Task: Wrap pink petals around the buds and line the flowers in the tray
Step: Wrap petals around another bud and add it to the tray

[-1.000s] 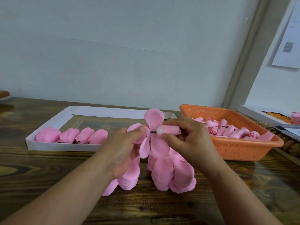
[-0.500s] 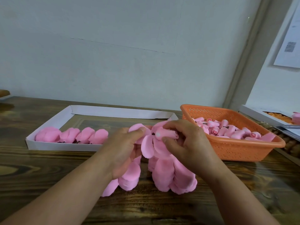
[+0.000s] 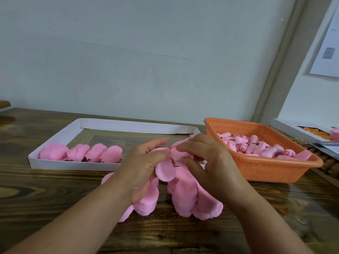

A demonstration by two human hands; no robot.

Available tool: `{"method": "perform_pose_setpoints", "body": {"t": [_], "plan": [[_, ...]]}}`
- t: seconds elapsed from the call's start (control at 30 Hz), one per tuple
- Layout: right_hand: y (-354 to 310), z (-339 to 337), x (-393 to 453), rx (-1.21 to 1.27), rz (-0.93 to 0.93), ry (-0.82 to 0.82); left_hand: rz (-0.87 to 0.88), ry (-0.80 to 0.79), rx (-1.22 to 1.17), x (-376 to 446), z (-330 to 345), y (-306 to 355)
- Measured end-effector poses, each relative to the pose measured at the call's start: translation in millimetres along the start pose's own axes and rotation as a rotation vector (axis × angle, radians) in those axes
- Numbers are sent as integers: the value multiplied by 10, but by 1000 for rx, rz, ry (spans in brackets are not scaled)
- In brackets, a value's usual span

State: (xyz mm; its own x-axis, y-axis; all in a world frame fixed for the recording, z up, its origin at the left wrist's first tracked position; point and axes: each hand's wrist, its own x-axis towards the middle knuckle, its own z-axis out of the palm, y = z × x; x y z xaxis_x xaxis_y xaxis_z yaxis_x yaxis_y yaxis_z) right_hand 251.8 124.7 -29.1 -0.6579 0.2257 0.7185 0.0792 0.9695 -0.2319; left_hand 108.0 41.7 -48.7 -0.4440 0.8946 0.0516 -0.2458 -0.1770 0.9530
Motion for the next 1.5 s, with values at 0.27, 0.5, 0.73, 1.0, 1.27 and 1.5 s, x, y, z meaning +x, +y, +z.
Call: {"method": "perform_pose_setpoints", "body": {"t": [0.27, 0.5, 0.73, 1.0, 1.27, 1.5], "plan": [[5, -3, 16, 6, -28, 17, -164, 6, -240, 7, 54, -60], [-17, 16, 10, -86, 23, -24, -184, 73, -164, 10, 66, -90], [-23, 88, 9, -98, 136, 84, -158, -59, -339, 0, 80, -63], [-62, 160, 5, 90, 247, 33, -96, -98, -356, 16, 42, -109], [-113, 214, -24, 15, 137, 46, -101, 152, -139, 8, 49, -124], [-127, 267, -24, -192, 41, 107, -83, 208, -58, -12, 48, -136]]}}
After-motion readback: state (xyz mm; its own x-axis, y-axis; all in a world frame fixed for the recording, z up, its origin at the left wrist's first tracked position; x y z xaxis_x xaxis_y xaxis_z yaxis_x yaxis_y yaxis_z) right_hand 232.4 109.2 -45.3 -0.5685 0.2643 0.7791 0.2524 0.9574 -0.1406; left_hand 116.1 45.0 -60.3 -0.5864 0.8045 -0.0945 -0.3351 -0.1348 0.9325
